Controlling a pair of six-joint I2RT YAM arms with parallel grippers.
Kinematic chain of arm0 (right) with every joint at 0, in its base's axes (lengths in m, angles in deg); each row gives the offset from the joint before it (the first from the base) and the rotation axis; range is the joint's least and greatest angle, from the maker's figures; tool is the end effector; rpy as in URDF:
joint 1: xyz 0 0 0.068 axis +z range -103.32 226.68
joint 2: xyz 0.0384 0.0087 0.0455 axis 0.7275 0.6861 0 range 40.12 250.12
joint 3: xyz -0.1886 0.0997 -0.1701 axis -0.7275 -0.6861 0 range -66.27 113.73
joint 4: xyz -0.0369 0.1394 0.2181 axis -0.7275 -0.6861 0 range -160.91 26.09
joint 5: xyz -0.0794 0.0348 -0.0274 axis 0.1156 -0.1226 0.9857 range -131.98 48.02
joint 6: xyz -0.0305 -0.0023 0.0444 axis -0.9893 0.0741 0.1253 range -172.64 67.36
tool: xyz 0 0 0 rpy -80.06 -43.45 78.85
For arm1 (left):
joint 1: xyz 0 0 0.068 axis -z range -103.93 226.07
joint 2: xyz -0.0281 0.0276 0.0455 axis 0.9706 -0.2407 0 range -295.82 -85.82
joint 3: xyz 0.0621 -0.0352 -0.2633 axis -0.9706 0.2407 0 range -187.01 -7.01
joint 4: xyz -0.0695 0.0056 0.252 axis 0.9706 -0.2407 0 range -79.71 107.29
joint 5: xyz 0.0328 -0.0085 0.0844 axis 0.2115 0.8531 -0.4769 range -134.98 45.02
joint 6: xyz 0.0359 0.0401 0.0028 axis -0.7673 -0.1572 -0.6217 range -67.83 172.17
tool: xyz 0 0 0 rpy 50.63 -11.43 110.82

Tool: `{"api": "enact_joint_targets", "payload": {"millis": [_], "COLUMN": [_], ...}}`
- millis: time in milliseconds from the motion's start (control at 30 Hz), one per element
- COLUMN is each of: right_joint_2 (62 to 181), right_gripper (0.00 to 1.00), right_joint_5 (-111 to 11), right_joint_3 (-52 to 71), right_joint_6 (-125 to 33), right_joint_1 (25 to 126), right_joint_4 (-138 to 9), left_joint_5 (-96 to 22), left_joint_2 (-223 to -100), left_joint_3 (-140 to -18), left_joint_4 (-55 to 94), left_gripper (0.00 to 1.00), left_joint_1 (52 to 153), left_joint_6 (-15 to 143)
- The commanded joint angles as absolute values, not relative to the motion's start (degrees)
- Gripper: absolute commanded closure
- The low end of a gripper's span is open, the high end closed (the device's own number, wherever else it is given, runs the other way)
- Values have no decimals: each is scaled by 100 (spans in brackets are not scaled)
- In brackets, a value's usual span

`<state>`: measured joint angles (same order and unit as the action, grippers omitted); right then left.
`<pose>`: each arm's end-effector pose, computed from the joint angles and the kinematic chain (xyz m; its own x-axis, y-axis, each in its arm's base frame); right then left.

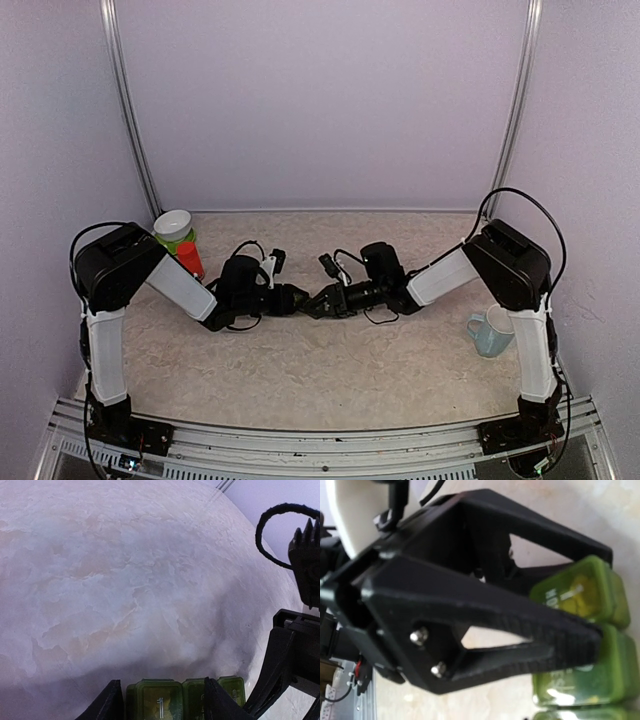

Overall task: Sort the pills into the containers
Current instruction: Close the lid of the pill container on the pill container.

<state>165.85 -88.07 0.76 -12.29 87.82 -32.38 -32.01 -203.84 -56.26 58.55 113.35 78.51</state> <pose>0.3149 0.3092 0.1045 -0.8700 -0.1638 -0.4650 -0.4929 0.2713 0.8267 0.3016 -0.2396 0.0898 -0.6616 -0.0398 -0.7488 0.5078 0.7109 -0.4865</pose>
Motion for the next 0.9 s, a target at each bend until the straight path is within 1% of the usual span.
{"api": "enact_joint_targets", "payload": {"millis": [0, 67, 200, 300, 400, 433, 467, 533, 600, 767, 867], "right_joint_2": [15959, 15727, 15319, 15115, 15018, 14995, 14961, 14876, 14778, 14680, 14735], "right_gripper": [59, 54, 45, 41, 39, 38, 38, 37, 36, 34, 34], "right_joint_5": [-8688, -8601, -8349, -7867, -7400, -7290, -7200, -7092, -7023, -6985, -6989], "right_joint_3": [224, 236, 194, 182, 155, 121, 65, -95, -259, -522, -558], "right_joint_6": [-1955, -2221, -2788, -3203, -3465, -3512, -3557, -3618, -3672, -3691, -3702], "right_joint_1": [8816, 8816, 8816, 8816, 8816, 8812, 8816, 8816, 8814, 8816, 8816], "right_joint_4": [-3860, -4086, -4543, -5038, -5446, -5530, -5579, -5609, -5601, -5604, -5636], "left_joint_5": [-3261, -3231, -3122, -2930, -2812, -2815, -2841, -2968, -3065, -3273, -3043], "left_joint_2": [-20338, -20177, -20029, -20000, -19973, -19903, -19818, -19605, -19377, -19191, -19255], "left_joint_3": [-5493, -5483, -5450, -5431, -5401, -5379, -5346, -5301, -5302, -5481, -5609], "left_joint_4": [4755, 4730, 4735, 4794, 4831, 4817, 4814, 4712, 4540, 4047, 4004], "left_gripper": [43, 38, 33, 32, 31, 29, 26, 15, 2, 1, 1], "left_joint_1": [11302, 11282, 11248, 11244, 11245, 11239, 11224, 11201, 11181, 11111, 11021], "left_joint_6": [7863, 7869, 7915, 7968, 8032, 8033, 7986, 7773, 7442, 6880, 6823]}}
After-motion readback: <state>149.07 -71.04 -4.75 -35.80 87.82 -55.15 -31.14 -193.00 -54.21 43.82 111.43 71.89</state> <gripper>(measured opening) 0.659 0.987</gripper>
